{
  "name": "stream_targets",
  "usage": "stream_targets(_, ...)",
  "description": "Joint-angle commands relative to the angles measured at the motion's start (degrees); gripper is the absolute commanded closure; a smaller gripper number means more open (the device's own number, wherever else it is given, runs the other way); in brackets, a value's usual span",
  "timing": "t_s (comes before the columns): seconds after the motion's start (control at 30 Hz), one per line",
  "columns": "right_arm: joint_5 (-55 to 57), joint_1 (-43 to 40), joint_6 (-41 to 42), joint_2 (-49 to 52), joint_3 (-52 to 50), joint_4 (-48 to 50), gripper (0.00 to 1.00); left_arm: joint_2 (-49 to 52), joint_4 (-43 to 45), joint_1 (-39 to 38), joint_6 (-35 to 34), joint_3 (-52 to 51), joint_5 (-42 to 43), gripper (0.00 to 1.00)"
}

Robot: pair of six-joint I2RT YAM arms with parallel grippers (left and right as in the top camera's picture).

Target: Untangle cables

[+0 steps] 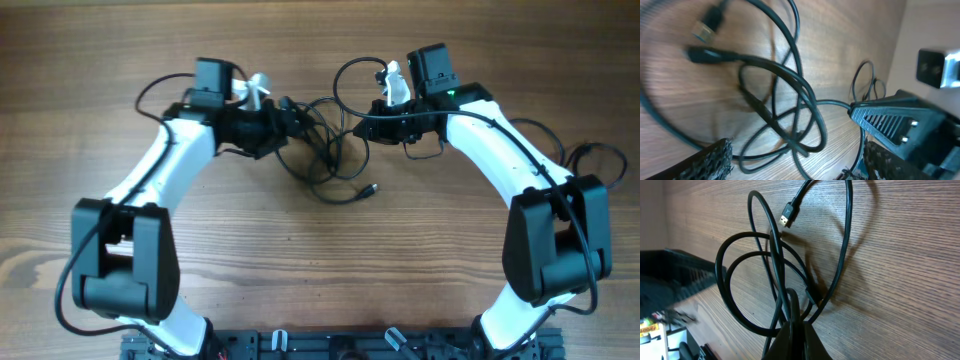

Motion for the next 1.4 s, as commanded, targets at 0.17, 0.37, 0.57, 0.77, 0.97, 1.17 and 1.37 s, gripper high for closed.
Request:
stream_targets(0.17, -1.55, 2.56, 0.13, -0.70, 0.02, 0.55, 0.96, -0.42, 1.75, -8.17, -5.95, 0.79, -11.58, 0.27)
stream_targets(0.37, -1.36, 2.56, 0.13, -0.70, 0.02, 0.55, 0.96, 1.25, 1.88, -8.68, -6.19, 0.79, -15.54, 0.66)
stream_targets(0.57, 6.23, 2.36, -0.79, -0.70, 0.02, -0.13, 0.96, 2.01, 0.94, -6.51, -6.12, 0.79, -18.32, 0.96)
stream_targets(0.77, 17.00, 1.88, 5.16, -0.70, 0.02, -3.26, 0.96, 2.01, -3.54, 4.37, -6.16, 0.79, -18.23, 0.96)
stream_targets(0.97, 23.78, 1.44, 9.22, -0.70, 0.02, -4.70, 0.96, 2.01, -8.41, 19.26, -6.14, 0.81, -16.94, 0.96)
stream_targets(1.17, 23.28, -1.90, 10.51, -2.97, 3.26, -7.96, 0.96, 2.01, -10.58, 28.24, -6.14, 0.79, -17.11, 0.96)
stream_targets(1.37, 23.58, -7.37, 7.21, -15.96, 8.57, -9.03, 0.96, 2.03, -10.99, 29.97, -6.21, 0.79, -19.50, 0.96)
